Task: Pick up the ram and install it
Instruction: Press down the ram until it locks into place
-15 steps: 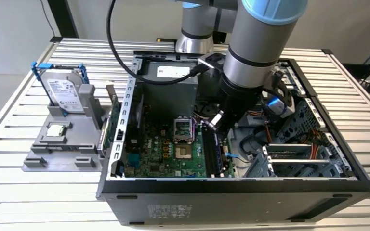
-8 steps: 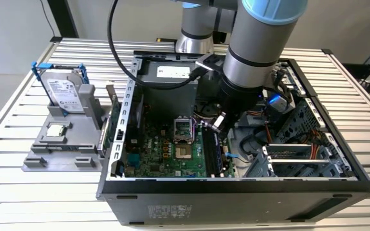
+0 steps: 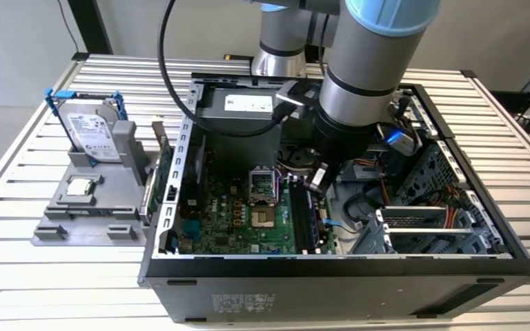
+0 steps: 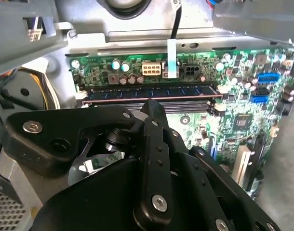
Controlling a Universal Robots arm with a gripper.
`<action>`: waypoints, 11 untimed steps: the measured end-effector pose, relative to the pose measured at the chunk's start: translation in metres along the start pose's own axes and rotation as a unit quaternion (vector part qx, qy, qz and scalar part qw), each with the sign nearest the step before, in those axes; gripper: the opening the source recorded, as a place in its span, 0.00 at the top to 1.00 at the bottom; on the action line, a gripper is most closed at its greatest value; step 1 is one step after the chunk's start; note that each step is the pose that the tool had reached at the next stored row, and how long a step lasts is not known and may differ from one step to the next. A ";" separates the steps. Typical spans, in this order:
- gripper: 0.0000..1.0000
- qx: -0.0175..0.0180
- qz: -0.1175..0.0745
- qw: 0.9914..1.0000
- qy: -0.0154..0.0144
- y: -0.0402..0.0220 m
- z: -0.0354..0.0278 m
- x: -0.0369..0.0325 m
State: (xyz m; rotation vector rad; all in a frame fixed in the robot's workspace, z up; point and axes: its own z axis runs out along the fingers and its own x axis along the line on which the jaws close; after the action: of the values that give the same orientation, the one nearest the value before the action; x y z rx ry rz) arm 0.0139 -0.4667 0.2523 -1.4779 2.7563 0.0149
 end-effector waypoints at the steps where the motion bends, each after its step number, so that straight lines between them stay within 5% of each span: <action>1: 1.00 0.000 -0.007 1.000 0.000 0.0000 0.0001 -0.0001; 6: 1.00 -0.001 -0.047 0.999 0.000 0.0002 0.0010 -0.0003; 11: 1.00 0.000 -0.088 0.996 -0.001 0.0004 0.0028 -0.0005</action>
State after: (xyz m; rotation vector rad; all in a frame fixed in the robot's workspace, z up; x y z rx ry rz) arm 0.0139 -0.4660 0.2496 -1.7126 2.6144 0.0140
